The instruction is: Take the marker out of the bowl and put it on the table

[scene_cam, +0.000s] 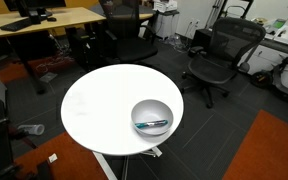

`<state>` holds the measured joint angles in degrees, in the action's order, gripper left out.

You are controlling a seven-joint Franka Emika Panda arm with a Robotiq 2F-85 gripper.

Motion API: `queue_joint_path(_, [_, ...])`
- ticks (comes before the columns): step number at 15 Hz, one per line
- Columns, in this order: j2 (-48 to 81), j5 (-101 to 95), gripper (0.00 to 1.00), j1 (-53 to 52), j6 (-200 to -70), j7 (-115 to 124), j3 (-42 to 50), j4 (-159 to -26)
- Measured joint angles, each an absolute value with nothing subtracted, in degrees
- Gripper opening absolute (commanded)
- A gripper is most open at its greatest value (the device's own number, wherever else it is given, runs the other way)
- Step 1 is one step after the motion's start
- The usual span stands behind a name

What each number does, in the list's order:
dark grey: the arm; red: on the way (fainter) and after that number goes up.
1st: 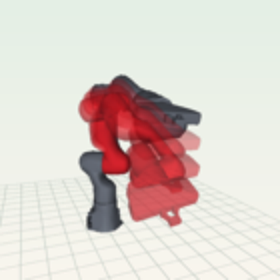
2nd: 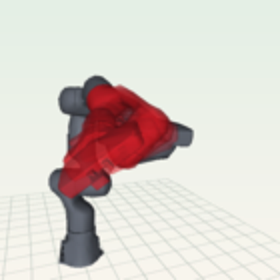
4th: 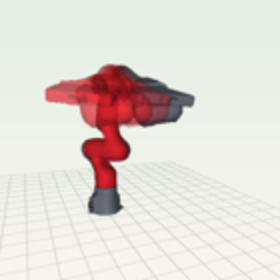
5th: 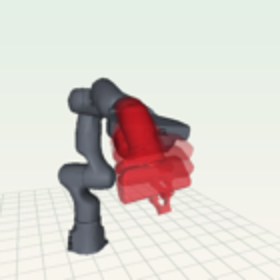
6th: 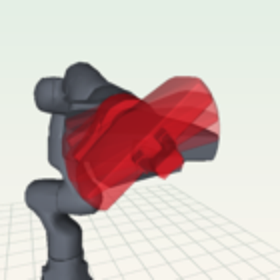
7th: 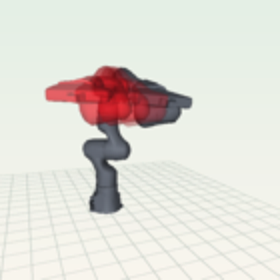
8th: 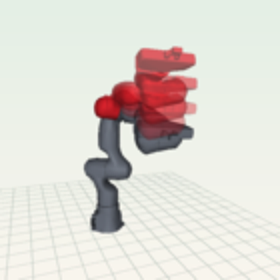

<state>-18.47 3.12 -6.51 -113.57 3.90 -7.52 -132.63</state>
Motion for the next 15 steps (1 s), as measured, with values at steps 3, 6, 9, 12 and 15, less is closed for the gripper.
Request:
queue_joint_path(3, [-16.8,-1.0,1.0,-4.1,-114.8,4.0,-6.3,-129.8])
queue_joint_path(6, [-14.3,-3.3,1.0,-1.6,-115.6,4.5,-4.3,-126.3])
queue_joint_path(9, [-10.8,-4.5,1.0,0.7,-117.2,5.5,-1.9,-123.1])
queue_joint_path(12, [-7.2,-5.1,1.0,2.5,-119.8,7.4,0.4,-120.7])
queue_joint_path(15, [-4.2,-5.7,1.0,4.0,-122.6,10.3,2.4,-119.3])
